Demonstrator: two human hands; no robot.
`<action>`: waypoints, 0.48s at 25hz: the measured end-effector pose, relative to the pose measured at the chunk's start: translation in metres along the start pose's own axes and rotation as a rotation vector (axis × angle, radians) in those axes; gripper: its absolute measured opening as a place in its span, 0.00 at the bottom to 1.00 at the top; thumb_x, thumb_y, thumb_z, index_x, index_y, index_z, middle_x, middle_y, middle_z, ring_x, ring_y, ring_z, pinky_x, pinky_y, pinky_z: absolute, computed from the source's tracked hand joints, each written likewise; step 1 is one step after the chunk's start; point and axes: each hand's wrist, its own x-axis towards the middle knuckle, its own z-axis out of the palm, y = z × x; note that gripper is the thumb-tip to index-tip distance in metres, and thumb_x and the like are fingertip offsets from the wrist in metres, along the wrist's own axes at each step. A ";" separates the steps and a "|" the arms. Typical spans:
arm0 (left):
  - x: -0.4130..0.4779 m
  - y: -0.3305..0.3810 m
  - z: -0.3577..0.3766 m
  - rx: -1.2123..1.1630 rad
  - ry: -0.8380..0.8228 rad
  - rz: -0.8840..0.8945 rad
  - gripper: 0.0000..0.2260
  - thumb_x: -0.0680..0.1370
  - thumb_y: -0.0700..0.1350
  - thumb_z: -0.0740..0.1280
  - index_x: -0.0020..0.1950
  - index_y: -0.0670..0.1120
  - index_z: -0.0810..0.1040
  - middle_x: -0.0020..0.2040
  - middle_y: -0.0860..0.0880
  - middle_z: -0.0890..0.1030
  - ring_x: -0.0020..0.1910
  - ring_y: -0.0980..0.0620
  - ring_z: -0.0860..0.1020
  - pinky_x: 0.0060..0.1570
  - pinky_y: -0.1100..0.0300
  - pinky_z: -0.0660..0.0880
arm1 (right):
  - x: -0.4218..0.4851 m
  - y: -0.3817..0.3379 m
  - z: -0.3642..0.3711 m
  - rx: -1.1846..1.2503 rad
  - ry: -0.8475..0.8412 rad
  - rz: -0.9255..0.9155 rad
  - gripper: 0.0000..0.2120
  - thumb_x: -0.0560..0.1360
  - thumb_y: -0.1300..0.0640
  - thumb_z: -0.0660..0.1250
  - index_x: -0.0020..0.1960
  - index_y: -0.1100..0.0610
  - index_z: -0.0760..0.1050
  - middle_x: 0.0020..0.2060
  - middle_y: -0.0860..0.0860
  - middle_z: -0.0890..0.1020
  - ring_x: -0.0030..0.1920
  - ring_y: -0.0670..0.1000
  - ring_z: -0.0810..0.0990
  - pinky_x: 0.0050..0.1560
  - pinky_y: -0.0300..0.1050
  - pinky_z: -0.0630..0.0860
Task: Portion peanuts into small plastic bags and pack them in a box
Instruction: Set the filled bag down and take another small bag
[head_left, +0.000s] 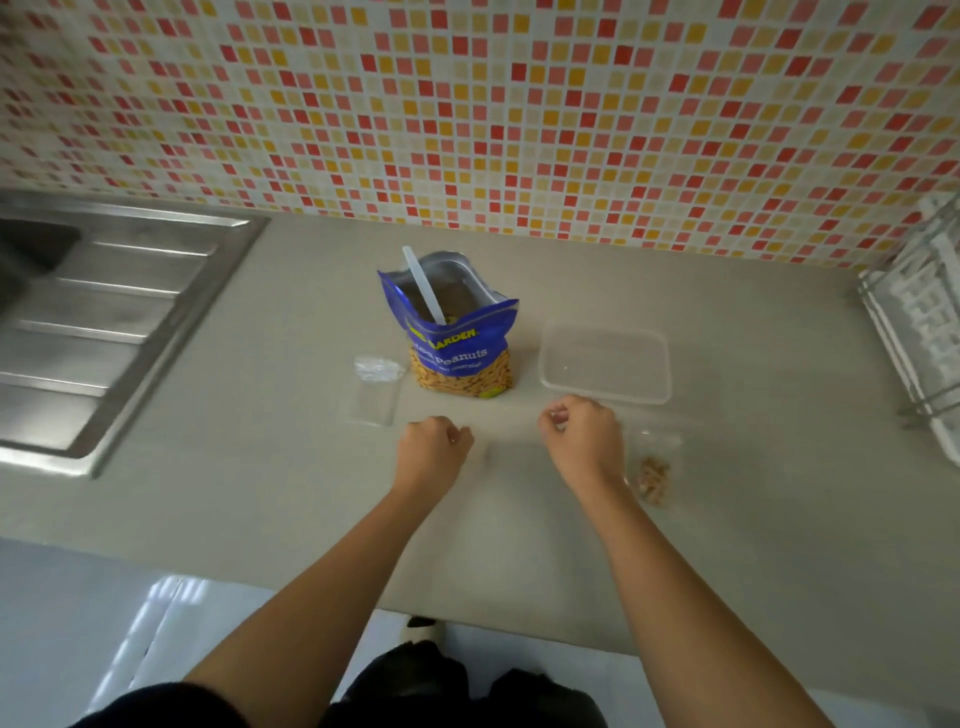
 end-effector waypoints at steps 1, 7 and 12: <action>0.007 -0.013 -0.014 0.007 0.020 -0.016 0.13 0.76 0.47 0.64 0.44 0.37 0.81 0.44 0.38 0.83 0.48 0.38 0.78 0.44 0.56 0.71 | -0.004 -0.015 0.017 0.010 -0.042 -0.029 0.08 0.71 0.56 0.65 0.45 0.57 0.81 0.42 0.55 0.85 0.45 0.58 0.82 0.45 0.46 0.77; 0.046 -0.075 -0.064 -0.035 0.198 -0.184 0.10 0.75 0.44 0.64 0.50 0.39 0.79 0.47 0.39 0.82 0.48 0.39 0.79 0.46 0.54 0.73 | -0.039 -0.062 0.092 -0.066 -0.246 -0.223 0.23 0.72 0.52 0.62 0.61 0.66 0.73 0.59 0.63 0.77 0.61 0.61 0.76 0.60 0.51 0.73; 0.063 -0.066 -0.057 -0.095 0.110 -0.254 0.16 0.74 0.49 0.67 0.55 0.39 0.76 0.52 0.41 0.81 0.54 0.41 0.77 0.47 0.56 0.72 | -0.062 -0.041 0.106 -0.327 -0.191 -0.238 0.34 0.72 0.38 0.52 0.64 0.63 0.73 0.64 0.57 0.76 0.64 0.56 0.75 0.58 0.55 0.74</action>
